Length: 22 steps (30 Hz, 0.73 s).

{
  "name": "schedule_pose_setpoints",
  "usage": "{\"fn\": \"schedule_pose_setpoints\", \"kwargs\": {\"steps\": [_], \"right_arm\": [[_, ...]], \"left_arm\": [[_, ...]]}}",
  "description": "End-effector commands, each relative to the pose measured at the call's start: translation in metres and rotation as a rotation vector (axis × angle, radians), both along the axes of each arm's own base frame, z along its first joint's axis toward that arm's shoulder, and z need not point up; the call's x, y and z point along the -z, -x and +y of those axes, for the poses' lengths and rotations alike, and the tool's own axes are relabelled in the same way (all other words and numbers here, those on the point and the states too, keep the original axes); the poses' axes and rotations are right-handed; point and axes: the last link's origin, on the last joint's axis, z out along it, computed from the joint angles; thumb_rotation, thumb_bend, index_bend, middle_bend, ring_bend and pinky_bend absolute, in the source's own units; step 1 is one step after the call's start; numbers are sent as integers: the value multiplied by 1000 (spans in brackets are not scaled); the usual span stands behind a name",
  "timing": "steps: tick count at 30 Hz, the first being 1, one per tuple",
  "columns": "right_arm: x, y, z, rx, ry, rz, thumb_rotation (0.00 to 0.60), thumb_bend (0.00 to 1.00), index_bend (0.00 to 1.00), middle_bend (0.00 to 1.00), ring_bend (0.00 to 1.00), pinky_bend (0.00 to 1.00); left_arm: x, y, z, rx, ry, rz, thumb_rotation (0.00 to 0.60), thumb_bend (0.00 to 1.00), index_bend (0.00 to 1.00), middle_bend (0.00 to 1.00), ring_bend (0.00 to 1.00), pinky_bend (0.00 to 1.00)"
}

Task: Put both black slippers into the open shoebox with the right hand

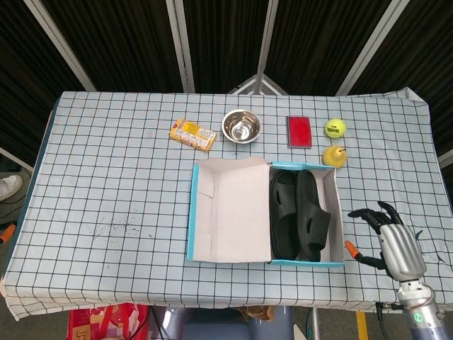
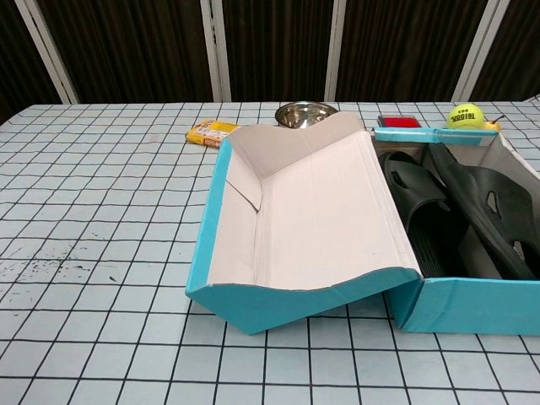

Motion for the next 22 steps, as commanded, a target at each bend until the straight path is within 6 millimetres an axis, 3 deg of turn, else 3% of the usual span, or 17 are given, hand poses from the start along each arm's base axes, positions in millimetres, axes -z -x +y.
{"fn": "schedule_pose_setpoints", "kwargs": {"steps": [1,4,8,16,22], "right_arm": [[17,24,31,27,48,86,600,315,347,295,252,103],[22,39,43,70,47,192,600,315,277,211,179,75],[26,52,53,112,75,296,600,315,249,180,151,69],[29,61,65,114,103,381,600,315,212,115,85,68],[22,56,68,92,123,401,600,315,204,109,81,69]], "left_arm": [[-1,-3,-2,15,-2,-5,600,335,27,0,0,71],[-2,-7,-5,35,-5,-7,600,335,25,0,0,71],[-3,-15,-11,75,-11,-11,600,335,22,0,0,71],[-6,-26,-26,109,-1,-8,600,335,15,0,0,71],[-10,-35,-35,131,-8,-9,600,335,15,0,0,70]]}}
